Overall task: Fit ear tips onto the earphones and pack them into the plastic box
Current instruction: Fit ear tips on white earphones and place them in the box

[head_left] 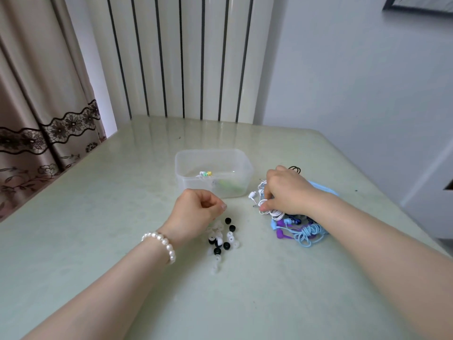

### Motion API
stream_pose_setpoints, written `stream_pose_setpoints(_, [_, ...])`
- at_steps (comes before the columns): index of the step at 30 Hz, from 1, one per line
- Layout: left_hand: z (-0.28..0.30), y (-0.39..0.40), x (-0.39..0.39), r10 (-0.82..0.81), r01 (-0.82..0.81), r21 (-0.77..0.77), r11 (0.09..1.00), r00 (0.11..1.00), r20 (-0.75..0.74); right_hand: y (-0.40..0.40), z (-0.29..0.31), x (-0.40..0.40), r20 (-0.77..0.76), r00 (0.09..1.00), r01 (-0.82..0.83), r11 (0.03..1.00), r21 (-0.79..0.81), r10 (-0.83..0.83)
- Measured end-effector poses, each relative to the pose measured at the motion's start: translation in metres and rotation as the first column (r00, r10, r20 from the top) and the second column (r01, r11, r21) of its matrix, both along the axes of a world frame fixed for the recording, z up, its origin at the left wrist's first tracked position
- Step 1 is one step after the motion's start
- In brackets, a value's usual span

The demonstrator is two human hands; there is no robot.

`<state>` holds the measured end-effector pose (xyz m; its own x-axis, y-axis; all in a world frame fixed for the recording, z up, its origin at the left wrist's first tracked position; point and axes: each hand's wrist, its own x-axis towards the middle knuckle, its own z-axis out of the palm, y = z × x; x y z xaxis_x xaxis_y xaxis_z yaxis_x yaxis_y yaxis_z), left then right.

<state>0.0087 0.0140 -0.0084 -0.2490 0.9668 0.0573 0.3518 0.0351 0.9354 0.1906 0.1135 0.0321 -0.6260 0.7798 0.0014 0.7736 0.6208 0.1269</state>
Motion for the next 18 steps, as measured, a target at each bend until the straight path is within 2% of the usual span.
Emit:
stream_pose_setpoints(2, [0.000,0.000,0.000,0.014,-0.014,0.011,1.000,1.000,0.002,0.001,-0.001,0.002,-0.062,0.998,0.009,1.000,-0.027,-0.011])
stream_pose_setpoints(4, [0.002,-0.001,0.000,0.030,-0.030,0.028,0.999,0.999,0.024,0.001,0.004,0.006,-0.214,0.976,0.027,0.996,-0.084,-0.044])
stream_pose_setpoints(7, [0.005,-0.002,0.000,0.037,-0.040,0.060,0.997,0.997,0.062,-0.012,0.023,0.010,-0.524,0.830,-0.005,0.937,-0.349,-0.191])
stream_pose_setpoints(9, [0.008,-0.004,0.003,0.036,-0.043,0.089,0.995,0.996,0.081,-0.025,0.035,0.012,-0.637,0.718,-0.135,0.841,-0.524,-0.281])
stream_pose_setpoints(12, [0.016,-0.009,0.009,-0.039,0.013,0.141,0.990,0.982,0.184,-0.043,0.043,0.012,-0.691,0.579,-0.371,0.616,-0.696,-0.433])
stream_pose_setpoints(15, [0.023,-0.016,0.015,-0.214,0.178,0.125,0.976,0.896,0.390,-0.054,0.041,0.012,-0.681,0.519,-0.516,0.445,-0.732,-0.516])
stream_pose_setpoints(18, [0.026,-0.020,0.020,-0.290,0.316,0.053,0.947,0.775,0.562,-0.058,0.034,0.015,-0.694,0.461,-0.648,0.325,-0.689,-0.553])
